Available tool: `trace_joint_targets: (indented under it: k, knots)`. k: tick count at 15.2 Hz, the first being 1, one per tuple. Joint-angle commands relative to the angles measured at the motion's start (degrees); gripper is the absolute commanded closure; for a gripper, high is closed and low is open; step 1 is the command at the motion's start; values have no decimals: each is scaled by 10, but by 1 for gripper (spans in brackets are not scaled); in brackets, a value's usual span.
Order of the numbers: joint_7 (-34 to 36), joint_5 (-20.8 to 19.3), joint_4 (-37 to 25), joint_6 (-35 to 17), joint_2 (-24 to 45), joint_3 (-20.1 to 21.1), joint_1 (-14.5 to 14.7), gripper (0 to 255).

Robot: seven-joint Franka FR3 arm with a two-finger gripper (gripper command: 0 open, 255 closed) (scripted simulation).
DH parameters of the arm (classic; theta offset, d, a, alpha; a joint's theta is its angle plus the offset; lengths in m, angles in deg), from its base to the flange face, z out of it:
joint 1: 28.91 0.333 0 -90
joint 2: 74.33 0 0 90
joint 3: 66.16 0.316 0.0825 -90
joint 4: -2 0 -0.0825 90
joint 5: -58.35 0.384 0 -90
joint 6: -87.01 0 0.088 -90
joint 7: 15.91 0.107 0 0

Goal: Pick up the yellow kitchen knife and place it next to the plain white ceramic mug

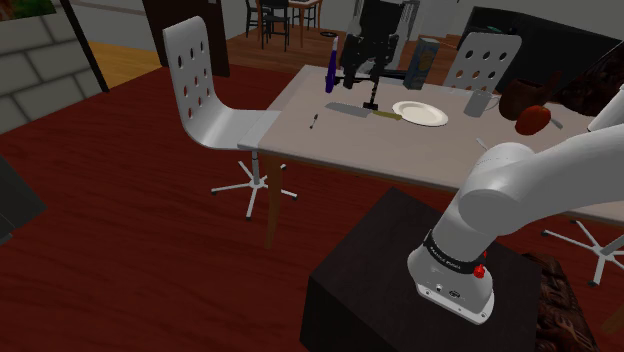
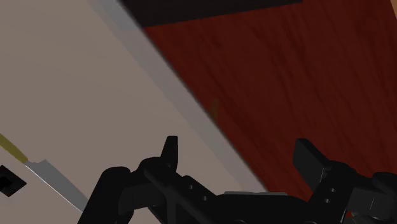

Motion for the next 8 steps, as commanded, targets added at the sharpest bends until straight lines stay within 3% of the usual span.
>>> trace_joint_targets:
  k: [1,8]
  knots:
    - [0,0,0,0,0,0,0,0]
    - [-146,-54,38,-62,30,-92,-13,0]
